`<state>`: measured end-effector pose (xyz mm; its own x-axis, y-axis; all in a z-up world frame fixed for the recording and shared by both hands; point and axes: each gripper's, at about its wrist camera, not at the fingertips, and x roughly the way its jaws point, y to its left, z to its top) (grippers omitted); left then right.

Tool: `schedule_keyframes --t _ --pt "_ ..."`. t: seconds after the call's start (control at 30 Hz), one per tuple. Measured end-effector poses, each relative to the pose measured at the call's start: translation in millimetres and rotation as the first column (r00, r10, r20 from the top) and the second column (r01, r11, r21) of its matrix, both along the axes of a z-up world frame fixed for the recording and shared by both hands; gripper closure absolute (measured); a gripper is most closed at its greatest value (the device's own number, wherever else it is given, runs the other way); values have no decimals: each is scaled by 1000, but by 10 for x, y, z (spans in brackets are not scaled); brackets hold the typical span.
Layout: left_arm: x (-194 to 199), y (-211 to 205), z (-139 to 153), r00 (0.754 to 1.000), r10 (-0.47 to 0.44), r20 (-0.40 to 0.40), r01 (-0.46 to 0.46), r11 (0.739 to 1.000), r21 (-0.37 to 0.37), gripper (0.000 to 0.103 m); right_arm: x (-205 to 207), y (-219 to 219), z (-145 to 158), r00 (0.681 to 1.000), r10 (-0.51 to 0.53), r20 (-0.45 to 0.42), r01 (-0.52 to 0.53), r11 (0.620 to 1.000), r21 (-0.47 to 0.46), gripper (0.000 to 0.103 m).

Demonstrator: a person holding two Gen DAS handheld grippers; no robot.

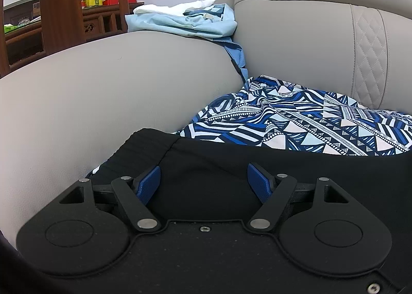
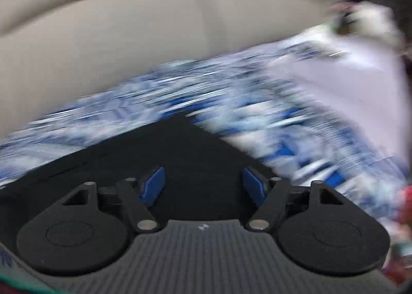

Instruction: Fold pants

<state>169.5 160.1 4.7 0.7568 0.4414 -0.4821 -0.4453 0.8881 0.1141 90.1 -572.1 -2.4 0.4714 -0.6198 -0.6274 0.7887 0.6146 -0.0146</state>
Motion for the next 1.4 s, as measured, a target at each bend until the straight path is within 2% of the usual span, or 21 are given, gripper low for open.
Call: schedule_keyframes --t 0.07,0.13,0.3,0.37,0.4,0.43,0.53,0.67,0.7,0.73,0.8,0.87,0.93,0.97,1.03,1.1,1.13,1.2,1.3,1.33,1.4 --pt "-4 -6 2 1000 1 -1 -1 1000 8 29 -107 -69 97 989 44 142 -52 997 53 21" --pt "-1 -19 1 1000 5 -4 -4 1000 20 28 -45 -133 118 978 62 201 -86 990 113 9" --pt "8 -57 -1 1000 12 -11 -11 999 51 27 443 -129 -45 989 125 76 -133 985 107 13" --pt "9 -63 -4 1000 13 -12 -13 998 57 26 603 -16 -47 991 132 28 -133 990 40 35" --pt "6 -69 -6 1000 16 -13 -15 998 62 25 626 -14 -24 992 124 25 -124 992 28 76" --pt "8 -78 -7 1000 18 -14 -17 998 67 25 640 -49 -23 994 101 30 -102 994 35 96" --pt "16 -106 -11 1000 23 -18 -21 996 86 24 664 -214 -62 990 65 121 -77 992 97 96" --pt "14 -108 -13 1000 22 -21 -20 995 97 24 725 -317 -65 988 2 152 -19 994 108 90" --pt "14 -105 -13 1000 22 -21 -20 995 96 24 709 -321 -58 987 -50 153 34 994 106 67" --pt "12 -98 -12 1000 21 -20 -19 995 93 24 677 -279 -18 985 -87 150 74 993 87 56" --pt "8 -89 -11 1000 20 -18 -18 996 90 24 617 -101 119 985 -74 157 72 997 20 44" --pt "4 -89 -13 1000 19 -17 -17 996 91 24 559 122 263 975 65 212 -69 998 11 35" --pt "5 -88 -15 1000 19 -18 -18 995 96 24 499 456 387 935 238 262 -249 968 10 30" --pt "4 -90 -14 1000 20 -18 -18 995 99 24 459 675 433 899 329 289 -351 936 25 28" --pt "4 -91 -13 1000 20 -19 -18 995 100 24 415 1087 464 819 466 333 -519 850 87 27" --pt "4 -89 -11 1000 19 -18 -17 995 97 24 398 1572 423 723 588 362 -667 730 145 24" --pt "5 -91 -12 1000 18 -18 -16 995 96 24 395 1817 381 678 644 355 -722 673 159 22" --pt "6 -91 -13 1000 19 -18 -17 995 97 24 390 2284 282 620 722 308 -782 602 162 21" --pt "5 -90 -14 1000 19 -18 -17 995 97 23 387 2795 113 597 778 196 -802 585 118 21" --pt "5 -87 -14 1000 19 -17 -17 995 95 23 368 2935 111 595 792 136 -803 594 46 50" --pt "4 -77 -12 1000 18 -16 -17 996 91 23 356 3000 183 612 785 97 -788 615 -8 93"
